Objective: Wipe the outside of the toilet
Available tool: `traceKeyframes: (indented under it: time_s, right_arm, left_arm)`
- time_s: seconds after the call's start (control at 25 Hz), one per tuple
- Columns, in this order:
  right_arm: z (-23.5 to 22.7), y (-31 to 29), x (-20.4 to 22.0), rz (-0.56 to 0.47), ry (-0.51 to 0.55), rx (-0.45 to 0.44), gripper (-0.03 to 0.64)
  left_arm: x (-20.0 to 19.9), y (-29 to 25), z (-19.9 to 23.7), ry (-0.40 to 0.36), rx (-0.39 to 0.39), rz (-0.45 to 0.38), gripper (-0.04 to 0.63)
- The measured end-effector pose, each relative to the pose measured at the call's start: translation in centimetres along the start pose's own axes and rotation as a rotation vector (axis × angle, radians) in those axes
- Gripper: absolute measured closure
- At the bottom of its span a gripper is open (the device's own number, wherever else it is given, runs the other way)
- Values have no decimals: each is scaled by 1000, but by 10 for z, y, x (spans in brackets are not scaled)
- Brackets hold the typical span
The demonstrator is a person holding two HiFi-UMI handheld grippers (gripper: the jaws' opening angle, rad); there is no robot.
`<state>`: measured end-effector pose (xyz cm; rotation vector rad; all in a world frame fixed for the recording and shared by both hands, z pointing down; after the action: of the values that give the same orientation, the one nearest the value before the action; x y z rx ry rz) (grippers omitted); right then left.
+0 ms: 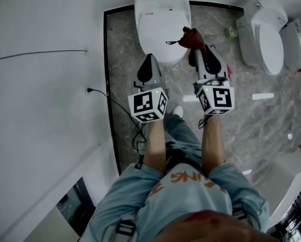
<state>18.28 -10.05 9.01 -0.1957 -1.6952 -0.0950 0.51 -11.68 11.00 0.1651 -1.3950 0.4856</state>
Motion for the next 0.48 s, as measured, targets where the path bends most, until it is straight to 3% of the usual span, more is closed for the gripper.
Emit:
traceKeyframes:
  time_s: [0.16, 0.48]
  right_arm:
    - [-5, 21, -58, -83, 16, 13, 554]
    - [-14, 42, -104, -142, 61, -1, 554]
  left_arm:
    - [-44, 2, -30, 30, 85, -63, 600]
    - [-91, 11, -71, -84, 128, -138, 600]
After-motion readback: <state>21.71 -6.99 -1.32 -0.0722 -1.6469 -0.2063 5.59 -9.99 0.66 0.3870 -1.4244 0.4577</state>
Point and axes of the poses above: the fingertips, and each gripper's own axes: y backward along the fingers, z to its left, x out of its underside, the point moved 3 cm from there along y, backward along the fingers, and after that the axes turned 4 degrees about -y, right-handed, at the moved point
